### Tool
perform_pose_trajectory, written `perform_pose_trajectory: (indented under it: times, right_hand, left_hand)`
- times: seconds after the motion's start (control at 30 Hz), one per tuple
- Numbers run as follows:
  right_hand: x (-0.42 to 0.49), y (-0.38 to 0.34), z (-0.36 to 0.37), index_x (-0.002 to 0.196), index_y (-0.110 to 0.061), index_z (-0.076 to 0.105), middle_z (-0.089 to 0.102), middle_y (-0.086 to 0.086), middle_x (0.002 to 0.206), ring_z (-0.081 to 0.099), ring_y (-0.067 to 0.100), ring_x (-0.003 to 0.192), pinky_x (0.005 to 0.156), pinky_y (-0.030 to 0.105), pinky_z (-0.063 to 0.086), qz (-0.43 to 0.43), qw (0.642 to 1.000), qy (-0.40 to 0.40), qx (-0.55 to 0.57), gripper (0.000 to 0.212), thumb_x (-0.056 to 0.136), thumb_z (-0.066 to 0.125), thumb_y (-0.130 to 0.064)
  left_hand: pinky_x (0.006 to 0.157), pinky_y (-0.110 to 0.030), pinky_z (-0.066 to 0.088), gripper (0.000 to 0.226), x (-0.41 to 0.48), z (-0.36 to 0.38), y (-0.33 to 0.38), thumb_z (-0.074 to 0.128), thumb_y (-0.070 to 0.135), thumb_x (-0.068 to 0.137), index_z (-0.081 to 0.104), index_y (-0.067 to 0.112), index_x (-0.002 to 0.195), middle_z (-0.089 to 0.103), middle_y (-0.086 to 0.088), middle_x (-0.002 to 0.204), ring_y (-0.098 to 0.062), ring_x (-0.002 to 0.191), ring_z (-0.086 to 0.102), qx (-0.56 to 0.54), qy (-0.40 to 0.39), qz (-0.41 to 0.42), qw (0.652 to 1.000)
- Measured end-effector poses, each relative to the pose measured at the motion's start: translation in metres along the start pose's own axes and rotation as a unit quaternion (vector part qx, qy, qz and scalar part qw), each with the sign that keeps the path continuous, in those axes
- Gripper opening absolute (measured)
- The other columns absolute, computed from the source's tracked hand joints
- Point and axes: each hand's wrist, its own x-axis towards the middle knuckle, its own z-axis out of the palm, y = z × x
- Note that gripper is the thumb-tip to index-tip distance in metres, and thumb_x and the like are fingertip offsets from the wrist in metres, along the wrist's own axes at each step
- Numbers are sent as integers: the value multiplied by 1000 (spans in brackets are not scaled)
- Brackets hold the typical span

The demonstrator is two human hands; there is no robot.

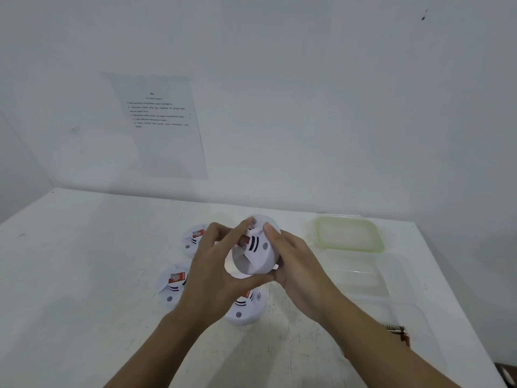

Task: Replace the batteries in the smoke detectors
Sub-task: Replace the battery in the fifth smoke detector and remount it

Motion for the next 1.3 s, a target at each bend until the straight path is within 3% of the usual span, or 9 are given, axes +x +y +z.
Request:
perform_pose_trajectory:
  times: [0.13, 0.3, 0.4, 0.5, 0.63, 0.8, 0.93, 1.07, 1.3]
  right_hand:
    - [4, 3, 8, 129, -20, 66, 71, 7, 125, 66, 29, 119, 100, 54, 54, 0, 999, 17, 28, 34, 107, 44, -35]
    - [8, 10, 25, 126, -18, 67, 74, 8, 119, 71, 28, 109, 94, 52, 58, 4, 998, 56, 8, 36, 106, 43, -36]
    - [14, 16, 40, 123, -13, 68, 74, 11, 116, 72, 30, 106, 90, 52, 60, 5, 997, 75, 31, 36, 106, 44, -32]
    - [19, 20, 60, 120, -9, 68, 75, 12, 114, 72, 31, 106, 87, 47, 60, 8, 991, 85, 100, 32, 106, 46, -26]
    - [25, 26, 83, 125, -2, 63, 72, 17, 120, 70, 34, 111, 93, 54, 57, -15, 974, 127, 186, 31, 105, 48, -20]
    - [25, 34, 110, 130, -6, 57, 71, 13, 123, 68, 32, 115, 84, 39, 62, -46, 960, 134, 242, 28, 104, 47, -10]
    - [25, 35, 118, 132, -11, 58, 66, 20, 127, 66, 36, 117, 94, 49, 56, -41, 975, 90, 202, 31, 103, 47, -6]
    - [27, 28, 115, 132, -24, 63, 63, 14, 132, 65, 30, 120, 94, 45, 57, -33, 993, 32, 111, 39, 104, 47, -3]
    - [35, 20, 120, 136, -32, 58, 67, 0, 131, 67, 23, 117, 101, 50, 55, -24, 1000, -9, -5, 39, 104, 52, -11]
  left_hand:
    - [90, -8, 37, 86, -3, -14, -5, 72, 80, 48, 29, 81, 122, 30, 39, 121, 8, 121, 36, -27, -44, -36, 998]
    - [88, -13, 48, 78, -6, -39, -21, 69, 84, 56, 44, 66, 127, 42, 49, 126, 8, 120, 49, -100, -101, -79, 987]
    - [84, -27, 59, 58, -6, -59, -32, 69, 66, 76, 51, 55, 131, 56, 28, 133, -8, 113, 63, -172, -115, -127, 970]
    - [76, -21, 59, 56, -8, -76, -39, 72, 46, 75, 51, 50, 128, 66, 23, 116, -11, 98, 68, -210, -101, -159, 959]
    - [69, -19, 52, 58, -19, -89, -52, 69, 53, 75, 43, 59, 126, 69, 11, 108, -8, 91, 71, -236, -86, -201, 947]
    - [80, -34, 55, 53, -35, -88, -51, 62, 41, 92, 40, 54, 138, 74, 3, 98, -13, 78, 69, -303, -19, -214, 928]
    - [86, -37, 57, 43, -34, -93, -54, 56, 29, 100, 48, 48, 138, 75, -3, 102, -13, 92, 73, -315, 31, -208, 925]
    - [72, -22, 54, 36, -29, -111, -55, 53, 30, 102, 53, 44, 135, 75, -2, 100, -7, 81, 69, -302, 31, -204, 931]
    - [73, -26, 56, 65, -23, -140, -68, 71, 38, 82, 43, 51, 140, 66, 23, 122, -13, 98, 73, -281, -62, -194, 938]
